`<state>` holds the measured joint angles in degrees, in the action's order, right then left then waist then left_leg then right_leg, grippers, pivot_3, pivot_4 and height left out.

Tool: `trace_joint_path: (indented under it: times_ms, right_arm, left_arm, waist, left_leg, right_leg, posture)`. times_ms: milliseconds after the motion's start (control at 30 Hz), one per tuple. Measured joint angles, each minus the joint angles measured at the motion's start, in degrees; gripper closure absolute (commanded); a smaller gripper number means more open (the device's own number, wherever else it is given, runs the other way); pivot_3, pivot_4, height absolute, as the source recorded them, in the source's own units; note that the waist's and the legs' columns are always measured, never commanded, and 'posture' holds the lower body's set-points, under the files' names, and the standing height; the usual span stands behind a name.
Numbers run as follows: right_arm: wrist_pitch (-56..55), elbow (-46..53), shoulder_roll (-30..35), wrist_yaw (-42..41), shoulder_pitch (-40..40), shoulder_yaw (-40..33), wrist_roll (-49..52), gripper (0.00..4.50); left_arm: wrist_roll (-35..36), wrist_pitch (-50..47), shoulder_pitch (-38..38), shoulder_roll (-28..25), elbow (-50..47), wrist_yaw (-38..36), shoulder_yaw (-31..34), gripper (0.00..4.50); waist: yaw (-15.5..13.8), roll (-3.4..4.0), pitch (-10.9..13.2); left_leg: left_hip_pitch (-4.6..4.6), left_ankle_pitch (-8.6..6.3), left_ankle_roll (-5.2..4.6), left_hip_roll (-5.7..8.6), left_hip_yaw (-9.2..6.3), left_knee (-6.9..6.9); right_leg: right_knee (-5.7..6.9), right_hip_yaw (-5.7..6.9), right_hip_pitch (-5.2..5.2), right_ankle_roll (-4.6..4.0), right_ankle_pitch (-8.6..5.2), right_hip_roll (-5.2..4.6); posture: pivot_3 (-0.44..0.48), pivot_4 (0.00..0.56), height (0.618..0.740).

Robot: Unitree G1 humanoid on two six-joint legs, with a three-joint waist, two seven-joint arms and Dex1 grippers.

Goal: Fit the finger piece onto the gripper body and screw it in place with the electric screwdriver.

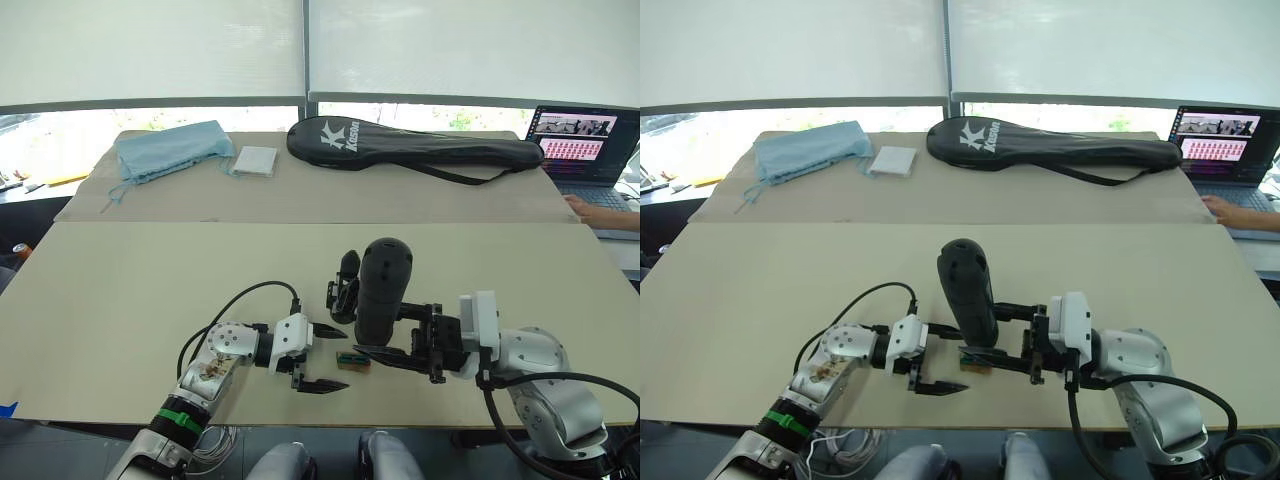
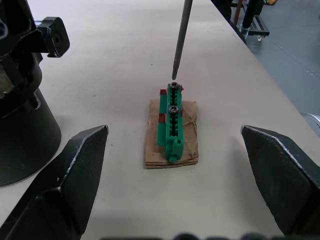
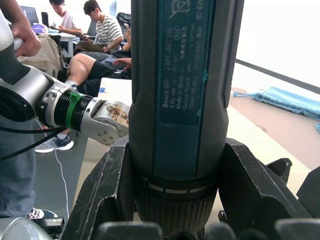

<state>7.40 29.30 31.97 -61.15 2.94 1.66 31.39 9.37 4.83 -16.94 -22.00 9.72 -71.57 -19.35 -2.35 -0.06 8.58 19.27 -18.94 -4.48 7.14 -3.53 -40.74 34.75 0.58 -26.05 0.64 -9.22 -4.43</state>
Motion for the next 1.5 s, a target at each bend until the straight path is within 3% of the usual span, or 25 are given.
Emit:
trace_joint_path:
  times_ms: [1500]
  right_arm:
    - [-1.38,-0.63,-0.36,-1.14,-0.94,0.28,-0.86,2.59]
  left_arm:
    - [-0.05,-2.43,0.05,-0.2,-1.23,0.22,-0.01,0.0]
  waist:
    - [0.08,0.0,0.0]
  left_leg:
    - [0.0,0.0,0.0,0.0,0.0,0.0]
  right_leg:
    - [0.0,0.0,-0.01,0.0,0.0,0.0]
  posture:
    - [0.0,0.15,0.74]
